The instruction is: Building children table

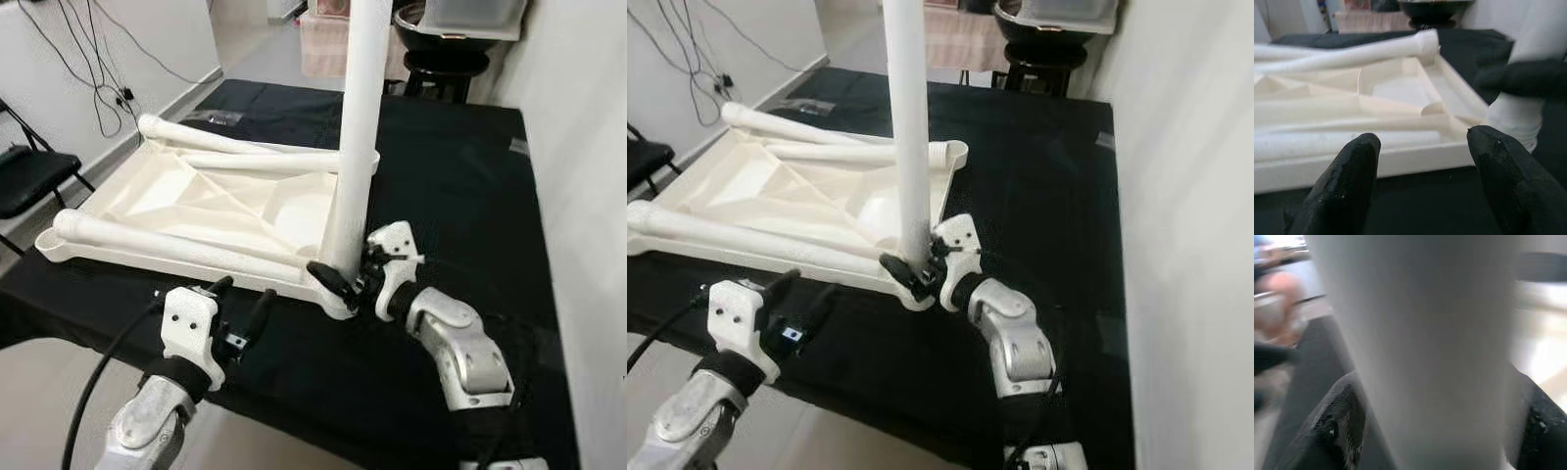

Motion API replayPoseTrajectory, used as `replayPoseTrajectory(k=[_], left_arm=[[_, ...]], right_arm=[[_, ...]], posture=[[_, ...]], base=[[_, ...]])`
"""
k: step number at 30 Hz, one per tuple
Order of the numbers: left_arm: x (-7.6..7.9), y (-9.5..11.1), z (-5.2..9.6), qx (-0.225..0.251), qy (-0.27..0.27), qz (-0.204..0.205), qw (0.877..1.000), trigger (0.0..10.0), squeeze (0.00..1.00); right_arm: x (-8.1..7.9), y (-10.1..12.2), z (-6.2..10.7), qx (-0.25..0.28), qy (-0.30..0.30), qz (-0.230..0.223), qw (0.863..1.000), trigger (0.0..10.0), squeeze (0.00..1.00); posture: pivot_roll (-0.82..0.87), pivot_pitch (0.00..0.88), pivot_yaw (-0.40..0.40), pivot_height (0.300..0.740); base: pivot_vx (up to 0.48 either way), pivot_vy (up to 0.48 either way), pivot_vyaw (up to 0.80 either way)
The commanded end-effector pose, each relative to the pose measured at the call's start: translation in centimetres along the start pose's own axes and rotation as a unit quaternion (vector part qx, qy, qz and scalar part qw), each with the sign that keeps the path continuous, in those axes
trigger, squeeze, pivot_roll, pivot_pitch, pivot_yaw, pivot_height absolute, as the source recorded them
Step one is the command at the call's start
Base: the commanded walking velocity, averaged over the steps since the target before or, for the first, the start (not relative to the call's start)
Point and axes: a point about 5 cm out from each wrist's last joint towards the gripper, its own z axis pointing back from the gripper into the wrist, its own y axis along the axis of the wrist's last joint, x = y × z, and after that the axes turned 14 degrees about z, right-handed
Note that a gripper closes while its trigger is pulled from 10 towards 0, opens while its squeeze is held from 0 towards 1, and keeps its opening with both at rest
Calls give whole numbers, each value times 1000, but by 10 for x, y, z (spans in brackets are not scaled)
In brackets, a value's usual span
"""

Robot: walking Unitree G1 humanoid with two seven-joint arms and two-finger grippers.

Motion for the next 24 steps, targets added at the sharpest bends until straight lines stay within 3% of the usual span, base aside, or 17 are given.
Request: replayPoseTrajectory(k=[1,4,7,9,19,22,24], left_arm=[[-3,-10,3,-25,0,22,999,10000,0],[-1,-12,0,-28,-17,28,999,10000,0],[-1,-13,-2,-28,-20,29,999,10000,0],[1,-16,-7,-29,-27,32,999,10000,0],[2,-18,-11,-23,-23,27,999,10000,0],[1,-19,-12,-22,-21,31,999,10000,0],[0,-20,-12,-23,-21,36,999,10000,0]], right_arm=[[3,0,0,25,88,-3,996,10000,0],[15,5,-4,43,141,-20,989,10000,0],[19,6,-6,46,143,-25,988,10000,0],[27,8,-13,60,152,-42,986,0,0],[33,-1,-13,53,166,-51,983,0,0],[34,-10,-3,34,155,-36,987,0,0],[32,-21,4,-7,117,-17,993,0,0]], posture=[[1,88,12,740],[4,78,12,740],[4,78,12,740],[19,69,-1,740],[30,63,-15,740],[28,63,-18,740],[27,63,-24,740]], base=[[0,0,0],[0,0,0],[0,0,0],[0,0,0],[0,0,0],[0,0,0],[0,0,0]])
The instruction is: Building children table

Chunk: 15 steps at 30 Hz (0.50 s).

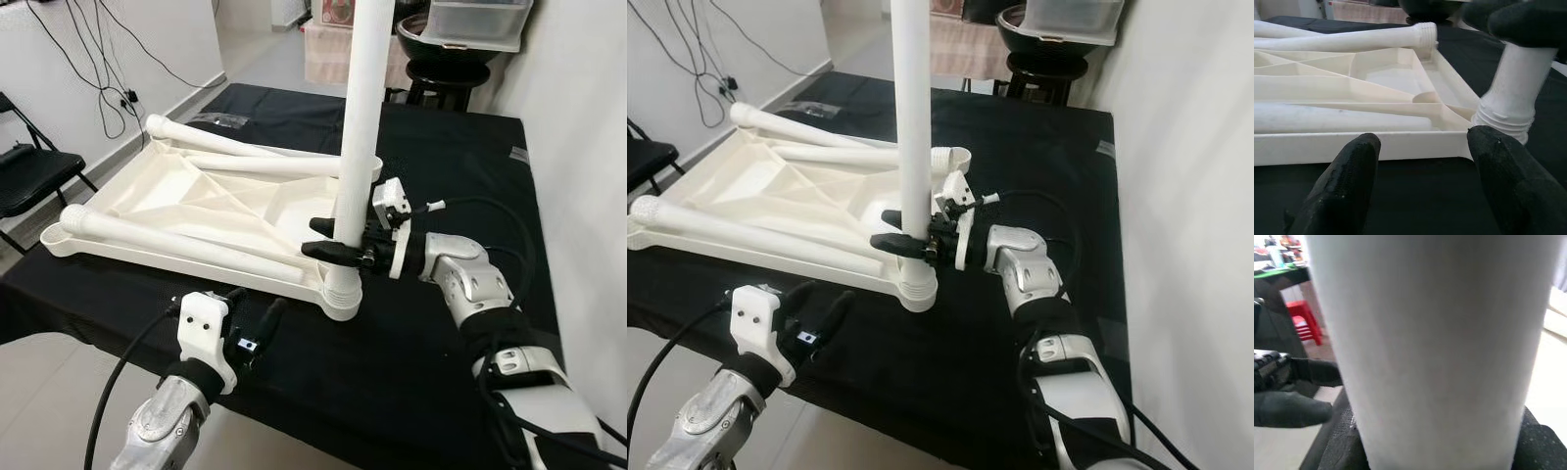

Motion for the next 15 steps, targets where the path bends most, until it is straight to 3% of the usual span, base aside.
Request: replayPoseTrajectory(k=[1,2,3,4,5,7,9,13,14,15], left_arm=[[-2,-3,1,-4,5,0,1000,10000,0],[-3,-3,2,-5,4,0,1000,10000,0],[-4,-2,3,-6,3,-1,1000,10000,0],[-5,-2,3,-7,2,-1,1000,10000,0],[-5,-2,3,-7,2,-2,1000,10000,0],[-7,-4,3,-10,1,-5,1000,10000,0],[-7,-4,3,-11,0,-6,1000,10000,0],[-8,-3,0,-12,-5,6,1000,10000,0],[-9,-2,0,-8,0,5,1000,10000,0],[-10,-2,1,-4,4,4,1000,10000,0]], right_arm=[[-7,-15,2,-37,-5,-20,999,0,0],[-23,-33,-5,-93,-161,-60,981,0,0],[-36,-43,0,-143,-285,-90,944,0,0],[-55,-51,2,-196,-330,-71,921,0,0],[-67,-54,1,-221,-344,-49,911,0,0],[-58,-46,-10,-186,-297,-20,936,0,0],[-53,-43,-11,-174,-293,-20,940,0,0],[-46,-50,-9,-194,-307,-2,932,0,0],[-45,-49,-9,-188,-304,-2,934,10000,0],[-45,-47,-9,-180,-301,-5,937,10000,0]], posture=[[27,63,-24,740],[25,72,-34,740],[26,77,-32,740],[24,89,-19,740],[18,87,-12,740],[-12,59,10,740],[-12,59,10,740],[9,67,-3,740],[8,68,-4,740],[8,68,-4,740]], base=[[0,0,0],[0,0,0],[0,0,0],[0,0,0],[0,0,0],[0,0,0],[0,0,0],[0,0,0],[0,0,0],[0,0,0]])
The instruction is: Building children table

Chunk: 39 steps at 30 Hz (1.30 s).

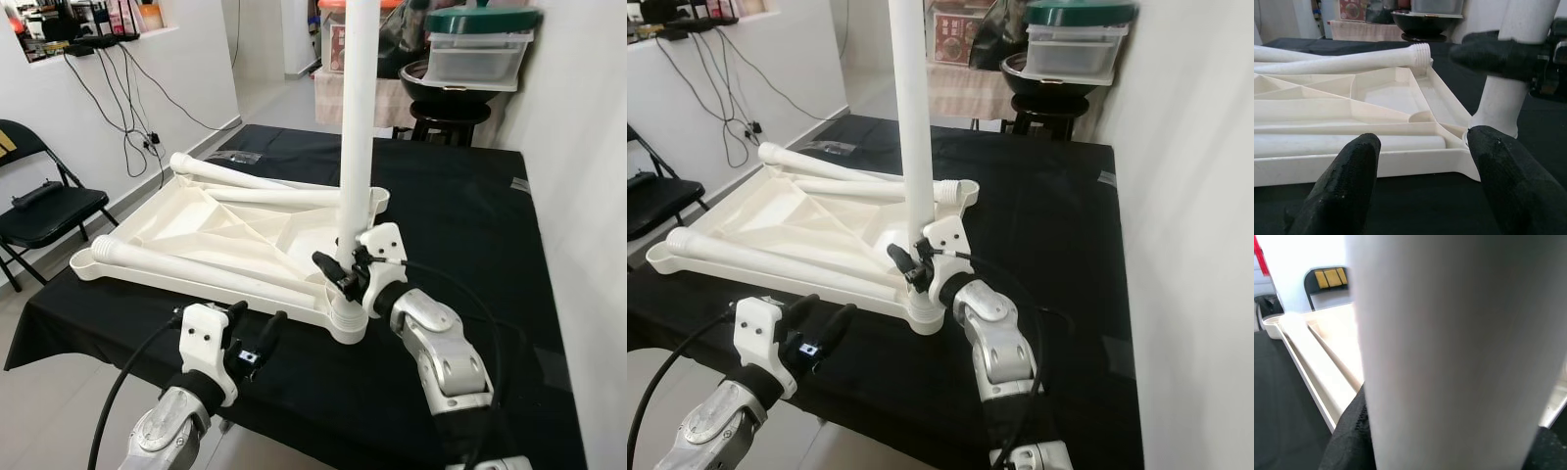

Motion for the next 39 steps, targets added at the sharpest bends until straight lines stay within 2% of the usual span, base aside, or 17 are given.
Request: replayPoseTrajectory(k=[1,5,7,8,11,13,15,18,19,22,30,32,33,35,37,38,39], left_arm=[[-4,-1,1,1,10,3,1000,10000,0],[-4,-1,-1,2,10,4,1000,10000,0],[-4,-1,-3,2,8,6,1000,10000,0],[-4,-2,-5,2,6,7,1000,10000,0],[-4,-2,-6,2,5,8,1000,10000,0],[-3,-2,-7,3,4,9,1000,10000,0],[-3,-2,-8,3,3,10,1000,10000,0],[-3,-2,-8,4,3,10,1000,10000,0],[-2,-3,-8,4,3,10,1000,10000,0],[-1,-3,-8,4,4,9,1000,10000,0],[1,-2,-8,5,3,12,1000,10000,0],[2,-2,-8,6,3,12,1000,10000,0],[3,-1,-8,7,4,11,1000,10000,0],[3,-1,-8,7,4,11,1000,10000,0],[3,0,-6,7,5,11,1000,10000,0],[2,0,-5,7,5,11,1000,10000,0],[2,0,-5,7,5,11,1000,10000,0]], right_arm=[[-1,-25,7,-54,19,-30,998,10000,1000],[-3,-11,5,-5,63,-62,996,10000,1000],[-2,7,3,52,117,-76,989,10000,1000],[4,19,-1,91,160,-70,980,10000,0],[9,27,-3,115,187,-63,974,10000,0],[15,37,-6,150,274,-50,949,10000,0],[17,39,-8,155,320,-39,934,10000,0],[17,40,-8,156,335,-33,929,10000,0],[16,40,-10,157,359,-40,919,39,0],[18,36,-13,148,407,-58,899,0,0],[24,31,-12,143,409,-52,900,0,0],[27,28,-10,139,401,-45,905,0,0],[31,23,-2,133,373,-34,918,0,0],[32,22,0,131,366,-32,921,0,0],[28,11,-3,81,285,-20,955,0,0],[31,-2,-10,2,57,-42,998,0,0],[36,-13,-5,-66,-116,-57,989,0,0]], posture=[[8,65,-6,740],[6,62,-7,740],[-2,56,-7,740],[2,54,-6,740],[2,54,-7,740],[3,52,-12,740],[3,52,-12,740],[7,52,-15,740],[17,55,-20,740],[18,58,-21,740],[9,74,-24,740],[7,83,-26,740],[6,85,-25,740],[6,85,-25,740],[-4,104,-29,740],[-11,109,-25,740],[-11,109,-25,740]], base=[[0,0,0],[0,0,0],[0,0,0],[0,0,0],[0,0,0],[0,0,0],[0,0,0],[0,0,0],[0,0,0],[0,0,0],[0,0,0],[0,0,0],[0,0,0],[0,0,0],[0,0,0],[0,0,0],[0,0,0]])
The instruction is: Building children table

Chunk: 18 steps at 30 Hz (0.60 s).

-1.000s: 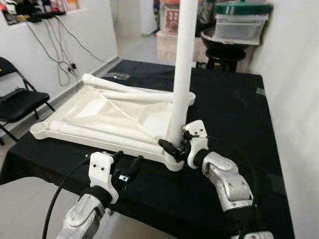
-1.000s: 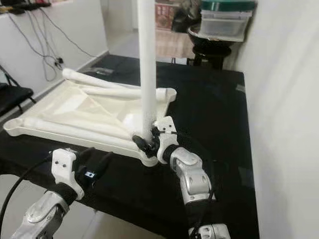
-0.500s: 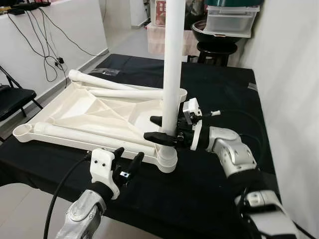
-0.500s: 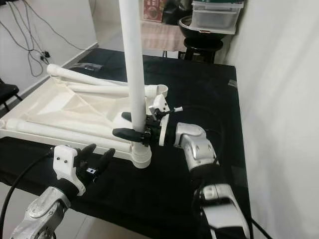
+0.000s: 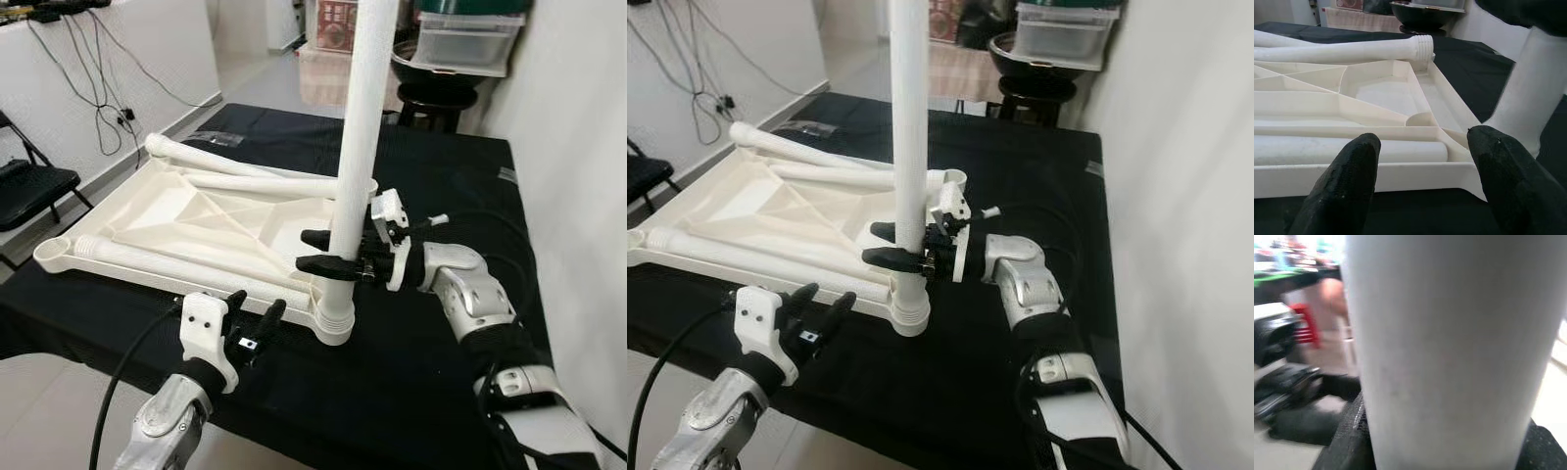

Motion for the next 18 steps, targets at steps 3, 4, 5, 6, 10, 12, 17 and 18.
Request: replayPoseTrajectory(k=[3,4,5,6,10,12,17,18], left_arm=[[0,1,2,-3,-2,-1,1000,10000,0],[0,1,2,-3,-2,-1,1000,10000,0],[0,1,2,-5,-2,-2,1000,10000,0],[0,1,2,-5,-1,-3,1000,10000,0],[-1,1,2,-5,-1,3,1000,10000,0],[-2,1,2,-3,3,1,1000,10000,0],[-4,1,1,-2,8,0,1000,10000,0],[-4,1,1,-4,6,2,1000,10000,0]], right_arm=[[-25,-49,16,-180,-259,-44,948,0,0],[-25,-49,16,-180,-259,-44,948,0,0],[-30,-48,13,-171,-207,-45,962,0,0],[-31,-47,12,-166,-185,-46,967,0,0],[-23,-53,14,-189,-192,-16,963,0,0],[-23,-53,13,-191,-195,-20,962,8078,0],[-21,-45,9,-154,-158,-37,975,10000,1000],[-18,-40,5,-138,-129,-32,982,10000,1000]], posture=[[-22,112,-11,740],[-22,112,-11,740],[-24,107,-12,740],[-24,107,-12,740],[-3,109,-27,740],[-3,108,-23,740],[-2,95,-19,740],[-6,89,-17,740]], base=[[0,0,0],[0,0,0],[0,0,0],[0,0,0],[0,0,0],[0,0,0],[0,0,0],[0,0,0]])
